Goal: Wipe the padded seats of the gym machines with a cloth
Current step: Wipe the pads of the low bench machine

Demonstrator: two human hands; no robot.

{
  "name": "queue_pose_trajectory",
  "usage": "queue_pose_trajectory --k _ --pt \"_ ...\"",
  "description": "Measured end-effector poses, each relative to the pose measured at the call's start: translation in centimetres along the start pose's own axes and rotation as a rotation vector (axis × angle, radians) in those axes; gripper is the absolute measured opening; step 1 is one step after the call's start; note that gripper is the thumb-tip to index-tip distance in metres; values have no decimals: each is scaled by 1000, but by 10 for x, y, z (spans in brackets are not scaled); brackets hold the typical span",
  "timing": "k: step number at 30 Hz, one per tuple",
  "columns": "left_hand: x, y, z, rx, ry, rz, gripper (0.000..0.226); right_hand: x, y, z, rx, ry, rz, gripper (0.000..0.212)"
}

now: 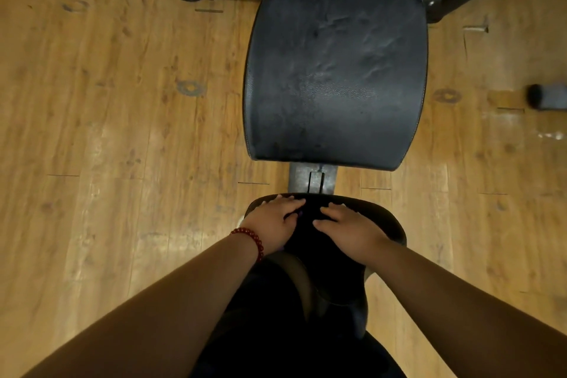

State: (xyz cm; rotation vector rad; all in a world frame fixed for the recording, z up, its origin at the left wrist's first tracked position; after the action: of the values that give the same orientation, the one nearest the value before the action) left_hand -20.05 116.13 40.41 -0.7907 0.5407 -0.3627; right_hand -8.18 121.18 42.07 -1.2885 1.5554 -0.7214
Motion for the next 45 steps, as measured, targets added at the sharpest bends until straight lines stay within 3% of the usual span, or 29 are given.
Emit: queue_pose_trajectory --k 5,10,17,21,24,26,33,40,45 --pt "-3 1 1 23 51 -35 40 6 0 -5 -77 -82 -83 70" --pt "-14 20 -16 -114 -137 -28 37 4 1 -4 -133 17 -117 73" --pt "-2 -4 -3 123 102 -70 42 -10 3 4 -172 69 -44 57" --pt "-6 15 -11 40 97 -87 42 -13 5 5 -191 56 -18 51" --pt "-9 35 -17 -63 -39 -114 42 -15 7 5 -190 47 -6 51" --pt "-10 40 -13 -78 19 -117 43 -17 8 6 -178 50 4 55" --pt "-4 5 9 138 100 -122 43 -13 14 12 -151 14 -38 64" --pt "-16 42 -12 -165 -60 -67 41 -11 16 14 -171 -14 -58 65" --pt "0 14 10 -7 79 -90 40 -10 16 14 -207 -24 -60 66"
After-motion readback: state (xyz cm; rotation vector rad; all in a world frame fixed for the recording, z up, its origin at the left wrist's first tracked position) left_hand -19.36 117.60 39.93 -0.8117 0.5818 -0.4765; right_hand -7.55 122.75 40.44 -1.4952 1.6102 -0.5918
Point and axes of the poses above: each hand's wrist, its own y-axis towards the middle knuckle, its own x-axis out of the palm, z = x × y, the point moved 10 cm from there along y, towards the middle knuckle, and after that the axes turned 8 degrees about -z, right-handed, at the moved point
